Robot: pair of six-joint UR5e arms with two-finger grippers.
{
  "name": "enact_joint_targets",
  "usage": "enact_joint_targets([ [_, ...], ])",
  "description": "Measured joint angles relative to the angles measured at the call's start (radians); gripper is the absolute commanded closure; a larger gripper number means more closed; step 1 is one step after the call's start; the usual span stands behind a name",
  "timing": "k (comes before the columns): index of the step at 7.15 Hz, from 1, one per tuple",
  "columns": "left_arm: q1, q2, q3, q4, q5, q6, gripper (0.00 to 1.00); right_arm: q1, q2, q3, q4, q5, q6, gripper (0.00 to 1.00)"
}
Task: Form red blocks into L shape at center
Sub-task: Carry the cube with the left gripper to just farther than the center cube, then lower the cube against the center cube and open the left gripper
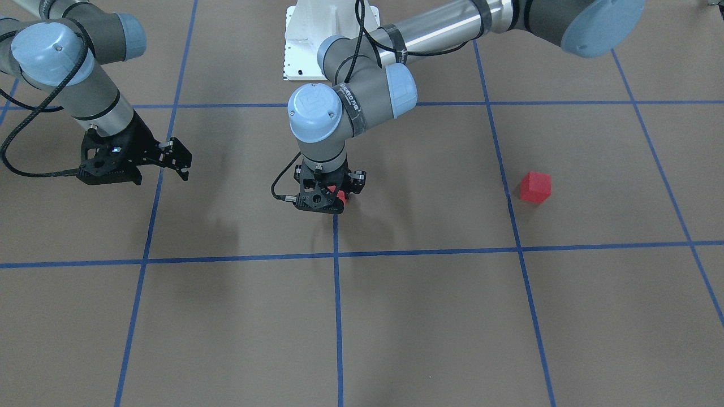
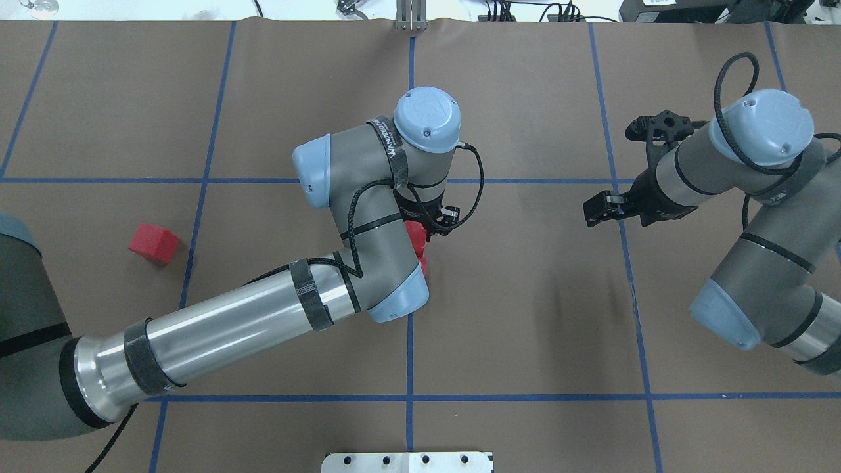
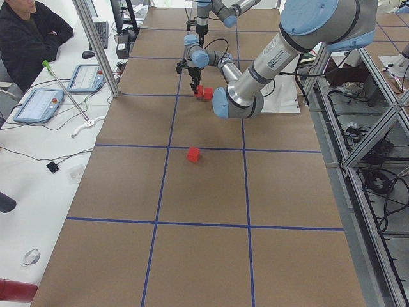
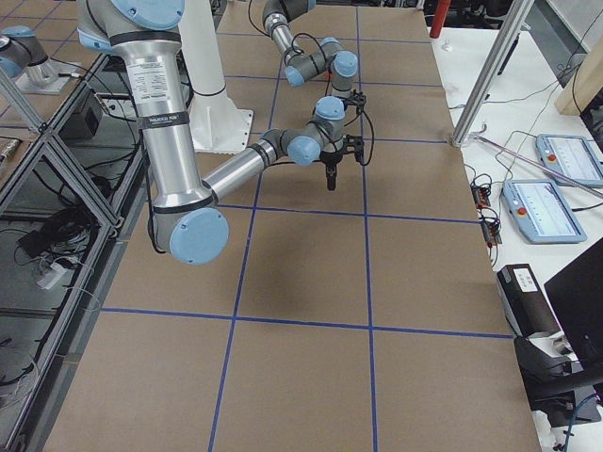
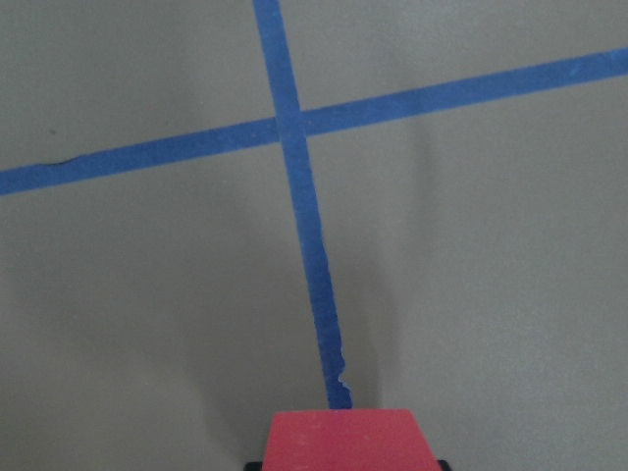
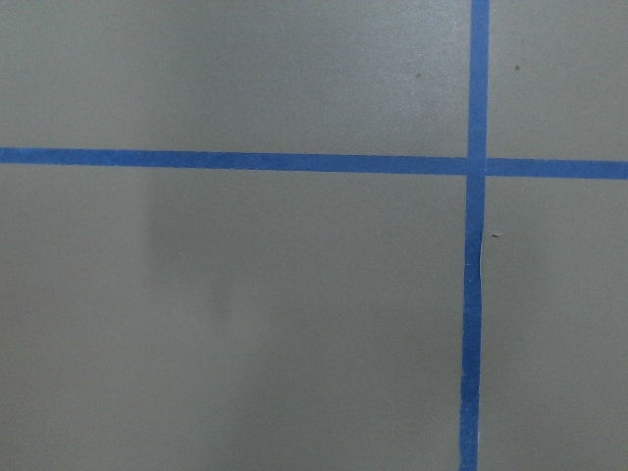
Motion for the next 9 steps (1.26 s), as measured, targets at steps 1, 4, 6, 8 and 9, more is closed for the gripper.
enact_joint_targets([
  [1,0.001,0.000,0.000,0.000,0.000,-0.007,1.00,0.000,0.000,0.000,0.000,0.000,0.000,0.01],
  [4,0.006,0.003,0.002,-0.032,0.000,-0.076,1.00,0.000,0.000,0.000,0.000,0.000,0.000,0.01],
  [6,0.008,0.005,0.008,-0.053,-0.001,-0.100,1.00,0.000,0.000,0.000,0.000,0.000,0.000,0.01],
  [8,0.007,0.009,0.008,-0.057,-0.001,-0.088,1.00,0.000,0.000,0.000,0.000,0.000,0.000,0.01],
  [9,0.007,0.013,0.008,-0.058,0.000,-0.069,1.00,0.000,0.000,-0.001,0.000,0.000,0.000,0.01],
])
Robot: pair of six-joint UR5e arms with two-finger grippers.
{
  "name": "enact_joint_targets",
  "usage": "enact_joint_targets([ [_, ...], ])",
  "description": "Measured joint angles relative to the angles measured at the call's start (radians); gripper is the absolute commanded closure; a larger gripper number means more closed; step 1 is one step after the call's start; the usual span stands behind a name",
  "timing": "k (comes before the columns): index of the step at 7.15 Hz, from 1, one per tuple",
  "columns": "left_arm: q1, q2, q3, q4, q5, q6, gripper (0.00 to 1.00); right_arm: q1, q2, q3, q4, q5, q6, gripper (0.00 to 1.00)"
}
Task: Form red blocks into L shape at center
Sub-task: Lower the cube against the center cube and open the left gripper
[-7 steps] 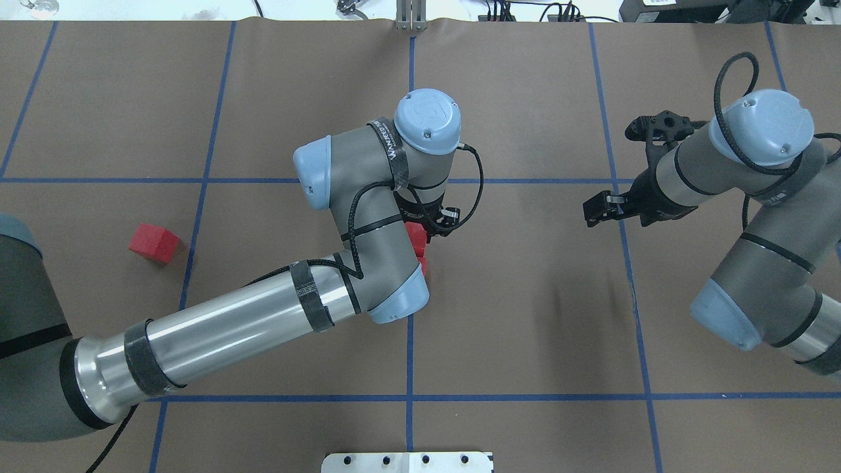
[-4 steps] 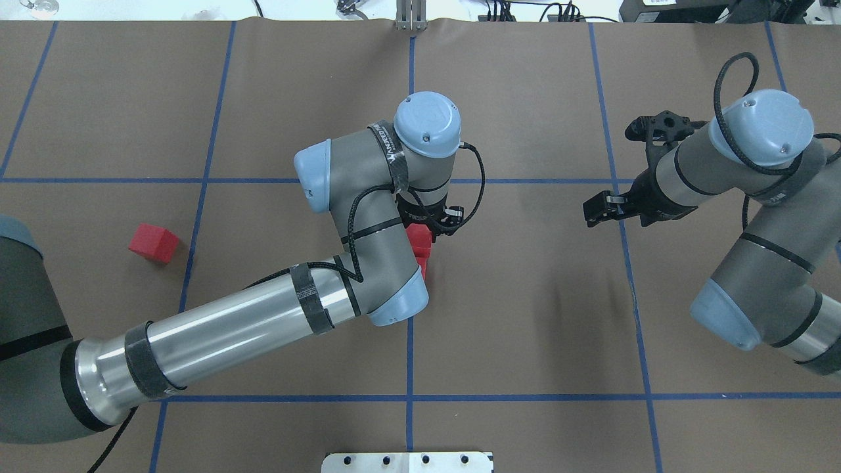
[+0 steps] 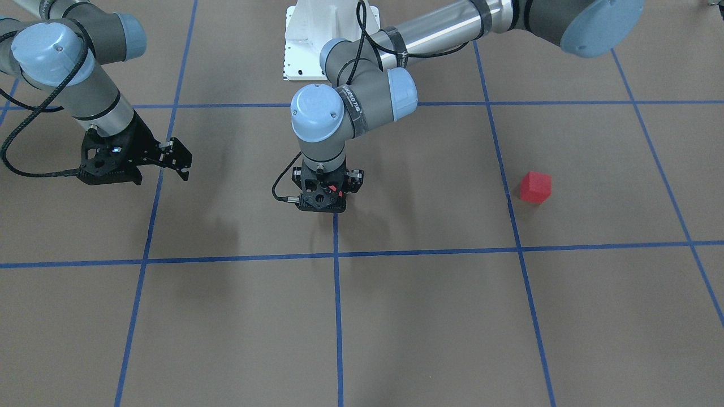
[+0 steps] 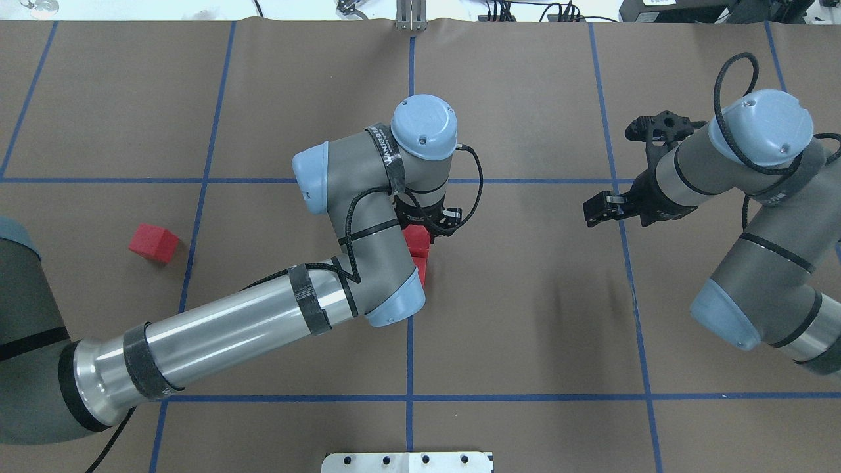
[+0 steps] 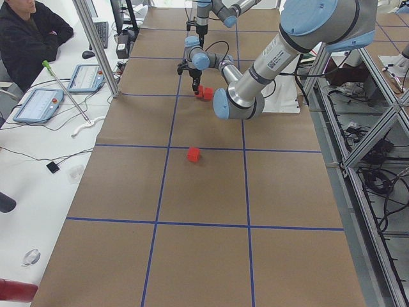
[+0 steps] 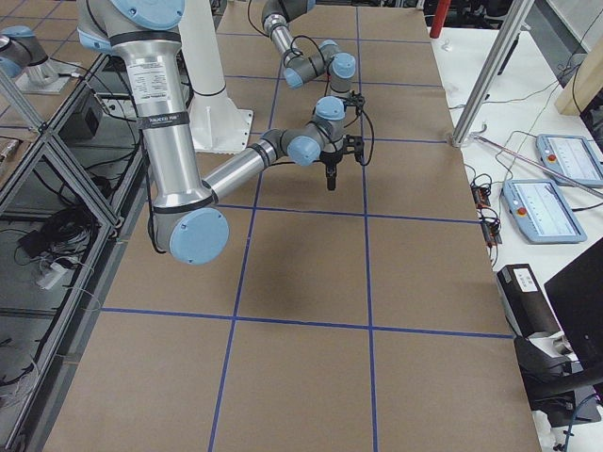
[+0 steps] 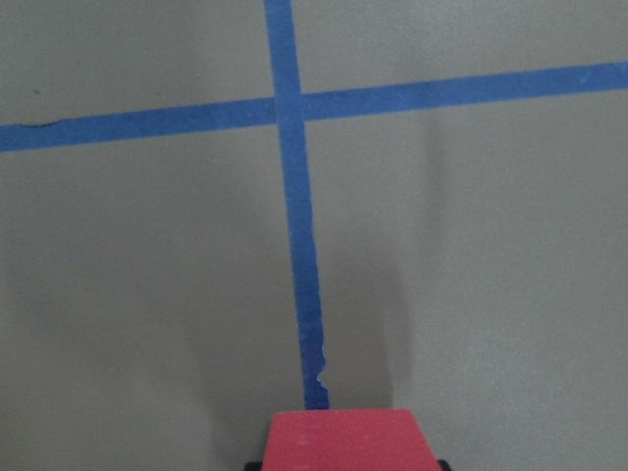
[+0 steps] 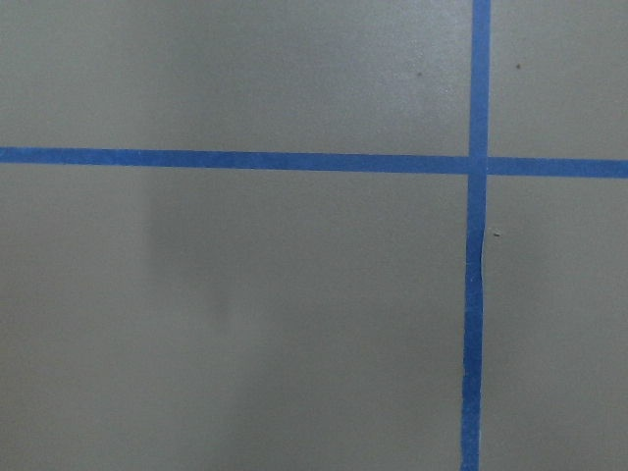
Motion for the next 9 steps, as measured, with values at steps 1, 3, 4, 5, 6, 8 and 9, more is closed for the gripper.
enact_joint_targets([
  [1,0.000,0.004,-0.001,0.000,0.000,0.019,1.00,0.000,0.000,0.000,0.000,0.000,0.000,0.01],
  [3,0.001,0.012,-0.005,-0.001,0.000,0.029,1.00,0.000,0.000,-0.001,0.000,0.000,0.000,0.01],
  [4,0.002,0.014,-0.007,-0.001,-0.001,0.027,1.00,0.000,0.000,0.000,0.000,0.000,0.000,0.01],
  [5,0.003,0.015,-0.008,-0.001,-0.002,0.022,1.00,0.000,0.000,-0.001,0.000,0.000,0.000,0.01],
  [6,0.005,0.014,-0.008,-0.001,-0.003,0.017,1.00,0.000,0.000,-0.001,0.000,0.000,0.000,0.01],
  [8,0.008,0.012,-0.010,-0.002,-0.005,0.005,1.00,0.000,0.000,-0.001,0.000,0.000,0.000,0.01],
  [9,0.009,0.012,-0.013,-0.002,-0.006,0.002,1.00,0.000,0.000,0.000,0.000,0.000,0.000,0.01],
])
